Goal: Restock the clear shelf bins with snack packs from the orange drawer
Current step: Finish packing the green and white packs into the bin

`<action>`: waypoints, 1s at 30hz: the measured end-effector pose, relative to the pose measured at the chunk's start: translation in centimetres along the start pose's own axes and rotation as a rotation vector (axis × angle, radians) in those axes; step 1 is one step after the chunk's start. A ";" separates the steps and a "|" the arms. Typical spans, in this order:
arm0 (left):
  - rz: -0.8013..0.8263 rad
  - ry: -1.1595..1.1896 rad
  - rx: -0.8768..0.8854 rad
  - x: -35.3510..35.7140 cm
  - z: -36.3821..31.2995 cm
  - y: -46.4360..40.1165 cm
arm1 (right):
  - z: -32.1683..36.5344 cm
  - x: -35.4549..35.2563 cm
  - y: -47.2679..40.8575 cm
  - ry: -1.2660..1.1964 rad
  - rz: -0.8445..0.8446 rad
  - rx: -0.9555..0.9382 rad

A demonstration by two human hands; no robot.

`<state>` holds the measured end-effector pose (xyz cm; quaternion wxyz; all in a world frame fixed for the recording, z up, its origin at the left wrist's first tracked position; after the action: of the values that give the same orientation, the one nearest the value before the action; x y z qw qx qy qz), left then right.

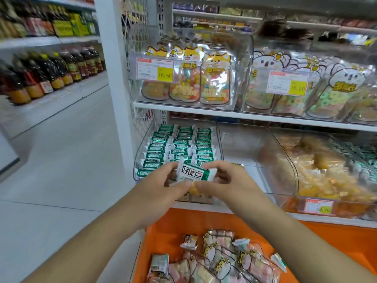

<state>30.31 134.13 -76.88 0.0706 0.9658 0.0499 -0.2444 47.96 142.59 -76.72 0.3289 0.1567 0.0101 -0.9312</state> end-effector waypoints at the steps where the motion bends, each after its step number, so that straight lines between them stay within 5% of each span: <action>1: -0.047 -0.069 0.007 -0.7 0.0 -0.6 | 0.3 0.0 -1.5 0.010 -0.026 -0.007; 7: -0.258 -0.579 0.149 -3.8 2.4 -4.1 | 2.0 0.2 -11.5 0.112 -0.186 -0.049; 14: -0.228 -0.830 0.209 -3.3 5.7 -6.7 | 2.5 1.1 -21.6 0.216 -0.227 -0.048; 23: -0.212 -0.852 0.213 -3.0 8.1 -7.4 | 1.9 1.9 -27.1 0.525 -0.206 -0.165; 30: -0.341 -0.932 0.311 -2.7 8.5 -7.5 | 1.6 2.1 -27.9 0.430 -0.212 -0.189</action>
<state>23.00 140.02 -83.77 -0.0996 0.7316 0.1330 -0.6611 28.77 162.94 -78.21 0.2327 0.3178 0.1830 -0.9008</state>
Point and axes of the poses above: each hand's wrist, its own y-axis away from the middle knuckle, its own x-axis out of the palm, z = x × y, the point moved 4 cm from there along -y, towards the middle knuckle, and after that the axes turned 5 degrees about z, right-handed, at the moved point
